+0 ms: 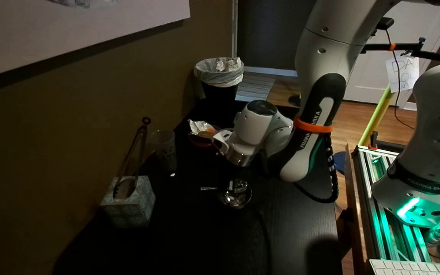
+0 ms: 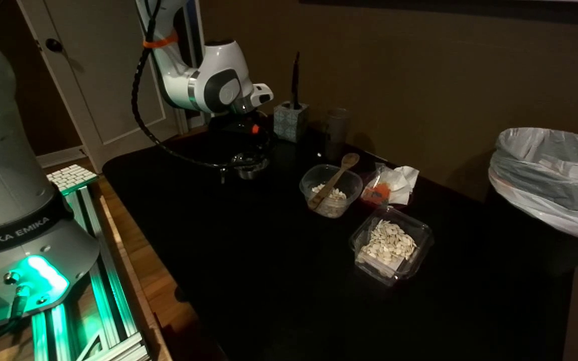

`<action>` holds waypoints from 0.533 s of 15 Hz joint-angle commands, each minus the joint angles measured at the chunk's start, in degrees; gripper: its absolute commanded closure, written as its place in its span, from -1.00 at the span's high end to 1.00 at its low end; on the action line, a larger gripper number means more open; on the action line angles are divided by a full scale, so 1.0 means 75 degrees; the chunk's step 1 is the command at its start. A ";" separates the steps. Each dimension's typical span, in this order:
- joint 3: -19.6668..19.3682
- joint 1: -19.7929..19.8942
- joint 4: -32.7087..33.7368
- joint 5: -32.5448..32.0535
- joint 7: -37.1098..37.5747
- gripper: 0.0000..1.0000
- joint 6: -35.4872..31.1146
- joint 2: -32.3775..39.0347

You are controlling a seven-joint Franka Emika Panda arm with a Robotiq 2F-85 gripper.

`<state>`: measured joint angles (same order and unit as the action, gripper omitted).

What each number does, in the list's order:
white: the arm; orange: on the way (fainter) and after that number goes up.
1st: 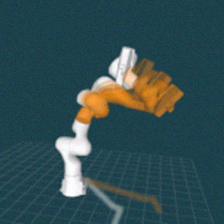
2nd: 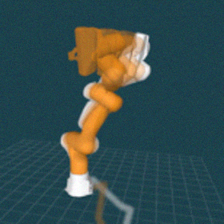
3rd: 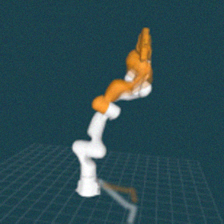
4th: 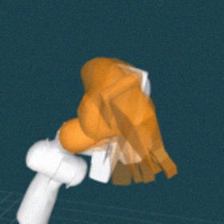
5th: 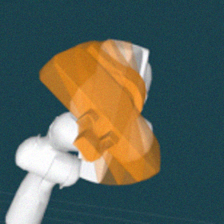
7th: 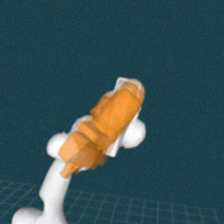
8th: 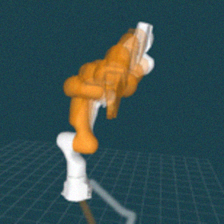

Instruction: Put the silver spoon inside the silver bowl

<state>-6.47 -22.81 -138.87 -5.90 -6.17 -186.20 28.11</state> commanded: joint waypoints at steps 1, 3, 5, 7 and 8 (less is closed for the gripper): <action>0.0218 0.0327 -0.0189 -0.0175 -0.0133 -0.32 -0.0240 -0.0024; 0.0288 0.0416 -0.0192 -0.0187 -0.0185 -0.25 -0.0201 -0.0029; 0.0335 0.0476 -0.0207 -0.0199 -0.0219 0.02 -0.0174 -0.0050; 0.0281 0.0419 -0.0217 -0.0203 -0.0248 0.29 -0.0179 -0.0084; 0.0199 0.0329 -0.0227 -0.0207 -0.0269 0.46 -0.0158 -0.0118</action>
<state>-4.79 -20.44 -139.41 -6.16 -7.64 -186.31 28.08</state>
